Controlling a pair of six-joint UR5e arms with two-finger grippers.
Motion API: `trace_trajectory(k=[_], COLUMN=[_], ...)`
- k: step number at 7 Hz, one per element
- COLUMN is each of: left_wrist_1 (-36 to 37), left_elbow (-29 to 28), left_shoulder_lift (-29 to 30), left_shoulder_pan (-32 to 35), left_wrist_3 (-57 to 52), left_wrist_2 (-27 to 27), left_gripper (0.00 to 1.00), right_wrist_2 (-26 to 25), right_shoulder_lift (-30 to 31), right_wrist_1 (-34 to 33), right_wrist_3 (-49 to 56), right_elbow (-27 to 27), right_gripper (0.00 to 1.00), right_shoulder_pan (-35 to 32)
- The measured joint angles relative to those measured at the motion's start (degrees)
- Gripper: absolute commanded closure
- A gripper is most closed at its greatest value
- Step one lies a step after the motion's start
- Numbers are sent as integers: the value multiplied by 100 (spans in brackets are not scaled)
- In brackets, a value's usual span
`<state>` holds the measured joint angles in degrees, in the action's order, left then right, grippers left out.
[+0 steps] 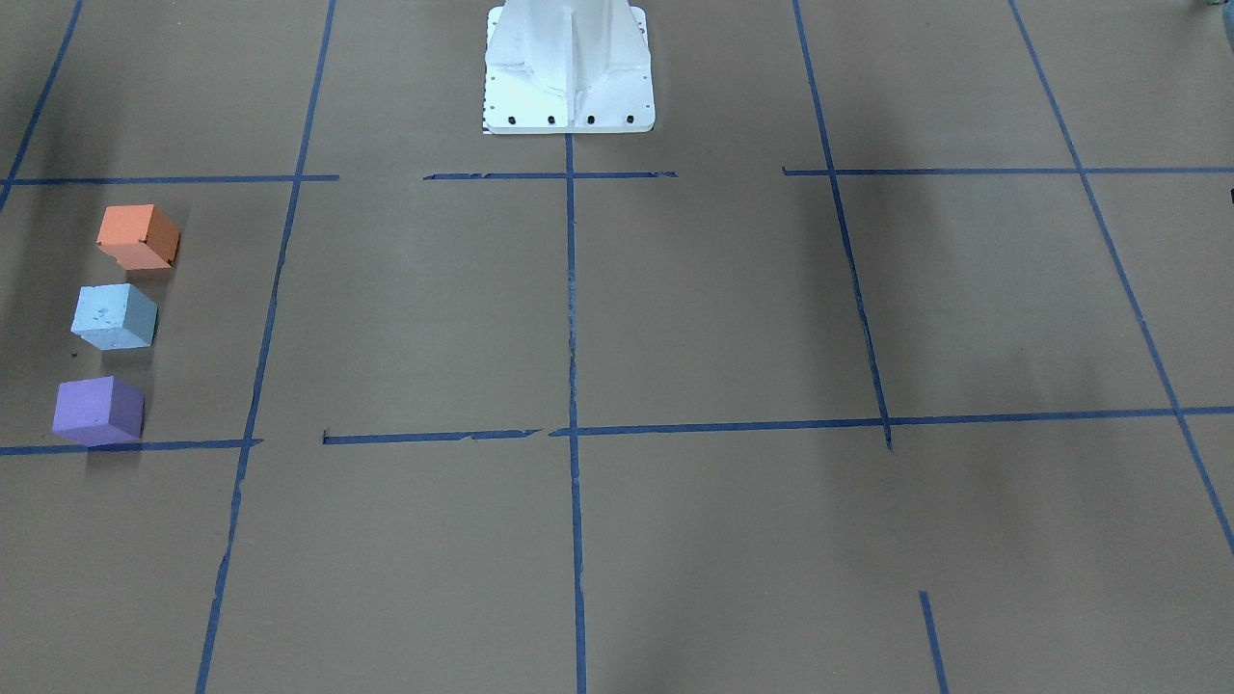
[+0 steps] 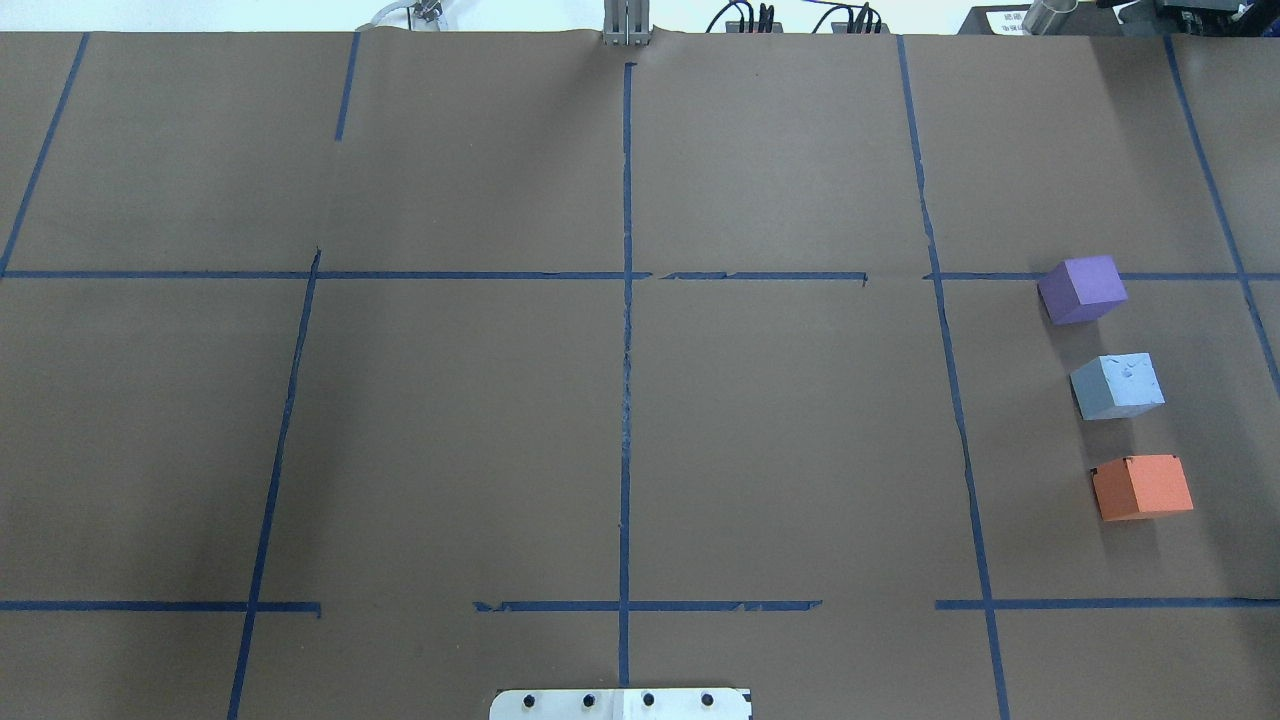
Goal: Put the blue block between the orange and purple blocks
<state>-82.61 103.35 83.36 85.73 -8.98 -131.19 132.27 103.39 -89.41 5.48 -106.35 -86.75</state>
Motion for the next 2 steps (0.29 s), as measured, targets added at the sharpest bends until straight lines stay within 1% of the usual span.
trace_trajectory(k=[2], left_wrist_1=[-1], left_elbow=[28], left_shoulder_lift=[-2], left_shoulder_pan=[0], left_wrist_3=[2], left_wrist_2=[-1], left_gripper=[0], right_wrist_2=[13], right_shoulder_lift=[5], right_wrist_1=[10], right_wrist_3=[8], right_elbow=[7], right_gripper=[0], right_shoulder_pan=[0])
